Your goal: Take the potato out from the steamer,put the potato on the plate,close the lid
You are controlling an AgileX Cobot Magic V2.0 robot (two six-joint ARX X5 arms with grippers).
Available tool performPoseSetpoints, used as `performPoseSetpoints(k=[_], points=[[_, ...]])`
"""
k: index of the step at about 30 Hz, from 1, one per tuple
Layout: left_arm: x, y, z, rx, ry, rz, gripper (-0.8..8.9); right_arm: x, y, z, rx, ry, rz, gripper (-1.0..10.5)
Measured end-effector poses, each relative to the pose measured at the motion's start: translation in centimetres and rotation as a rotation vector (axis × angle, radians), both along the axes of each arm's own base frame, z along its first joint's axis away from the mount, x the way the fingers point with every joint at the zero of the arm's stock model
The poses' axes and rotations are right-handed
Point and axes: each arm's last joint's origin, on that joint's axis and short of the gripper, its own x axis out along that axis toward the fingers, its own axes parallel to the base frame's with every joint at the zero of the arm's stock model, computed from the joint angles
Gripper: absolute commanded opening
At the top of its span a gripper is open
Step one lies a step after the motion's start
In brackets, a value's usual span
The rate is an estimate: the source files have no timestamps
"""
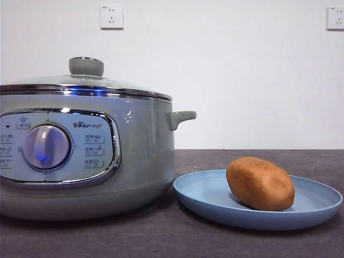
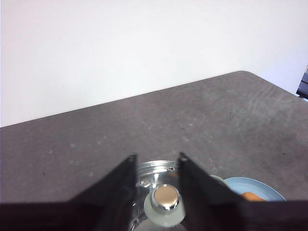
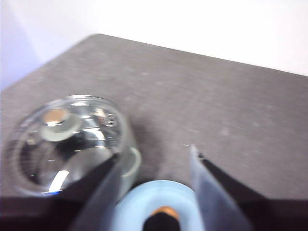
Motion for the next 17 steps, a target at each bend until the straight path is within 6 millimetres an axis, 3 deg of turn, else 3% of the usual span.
performPoseSetpoints(k=[5,17], points=[[-1.47,0.89,-0.10,-0.004,-0.005,0.002,-0.08,-0.11,0.14,0.09,0.020,0.009,0.057,-0.1],[-0.97,0.59,-0.81,0.040,0.068,0.002,-0.04,-0.14,0.12,0.10,0.020,0.007,0.056,0.0]])
